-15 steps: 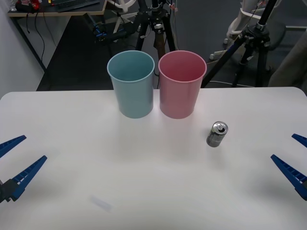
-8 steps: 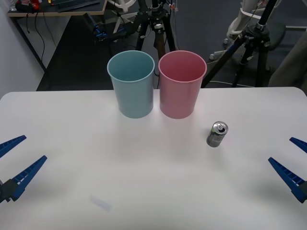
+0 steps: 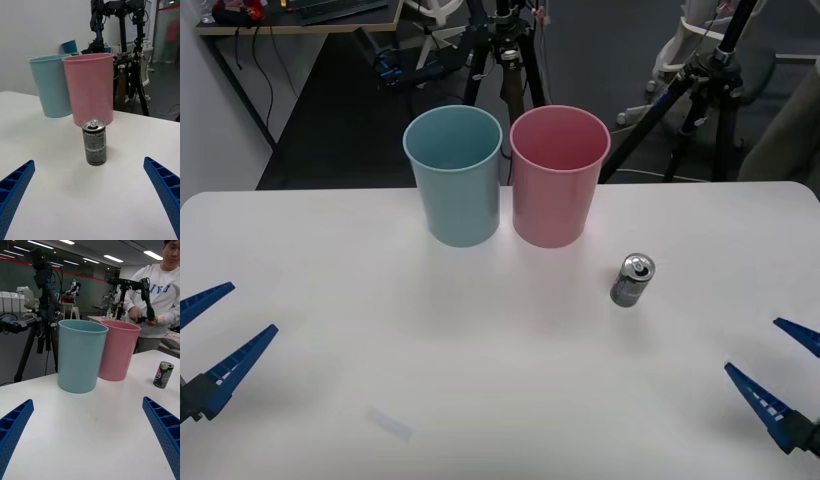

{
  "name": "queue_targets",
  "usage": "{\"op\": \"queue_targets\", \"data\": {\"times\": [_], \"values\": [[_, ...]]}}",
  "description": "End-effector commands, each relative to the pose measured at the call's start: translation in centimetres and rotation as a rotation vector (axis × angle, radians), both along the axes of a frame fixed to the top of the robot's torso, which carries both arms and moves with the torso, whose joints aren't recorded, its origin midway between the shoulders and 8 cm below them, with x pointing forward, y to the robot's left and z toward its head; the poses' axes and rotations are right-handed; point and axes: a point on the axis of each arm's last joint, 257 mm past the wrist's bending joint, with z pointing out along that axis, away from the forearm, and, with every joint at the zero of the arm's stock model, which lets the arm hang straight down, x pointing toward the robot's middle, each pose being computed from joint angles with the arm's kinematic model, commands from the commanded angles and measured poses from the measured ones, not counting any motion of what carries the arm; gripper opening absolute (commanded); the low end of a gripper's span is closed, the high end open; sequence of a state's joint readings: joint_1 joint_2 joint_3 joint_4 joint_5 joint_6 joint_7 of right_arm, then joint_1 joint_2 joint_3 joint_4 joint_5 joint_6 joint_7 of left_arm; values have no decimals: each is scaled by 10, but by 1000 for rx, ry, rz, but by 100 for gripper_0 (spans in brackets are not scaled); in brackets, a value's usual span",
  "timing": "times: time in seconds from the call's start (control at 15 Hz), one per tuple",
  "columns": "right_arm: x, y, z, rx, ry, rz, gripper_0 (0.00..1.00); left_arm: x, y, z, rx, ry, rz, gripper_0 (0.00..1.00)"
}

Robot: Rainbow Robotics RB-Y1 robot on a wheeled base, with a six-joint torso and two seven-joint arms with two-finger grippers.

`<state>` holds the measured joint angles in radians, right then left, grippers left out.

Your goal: Grasp the object on the table and drop it into the matching bin: aluminum can to the light blue bin, PET bottle to the pink bin.

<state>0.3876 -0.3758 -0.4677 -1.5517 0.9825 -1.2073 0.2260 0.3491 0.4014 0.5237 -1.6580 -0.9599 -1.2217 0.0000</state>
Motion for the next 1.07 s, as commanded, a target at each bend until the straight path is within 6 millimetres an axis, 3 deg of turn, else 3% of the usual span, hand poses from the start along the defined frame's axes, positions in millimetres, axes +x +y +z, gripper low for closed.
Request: {"op": "queue_targets", "data": {"times": [0.07,0.47,0.87,1.07], "values": [[6,-4,-25,-19,7,-29,100,0,0,0,0,0,0,100],[25,16,-51,-38,24,-48,100,0,0,0,0,0,0,100],[48,39,-51,-28,-14,-64,100,0,0,0,0,0,0,100],[69,48,-59,-19,-18,-55,100,0,0,0,0,0,0,100]]}}
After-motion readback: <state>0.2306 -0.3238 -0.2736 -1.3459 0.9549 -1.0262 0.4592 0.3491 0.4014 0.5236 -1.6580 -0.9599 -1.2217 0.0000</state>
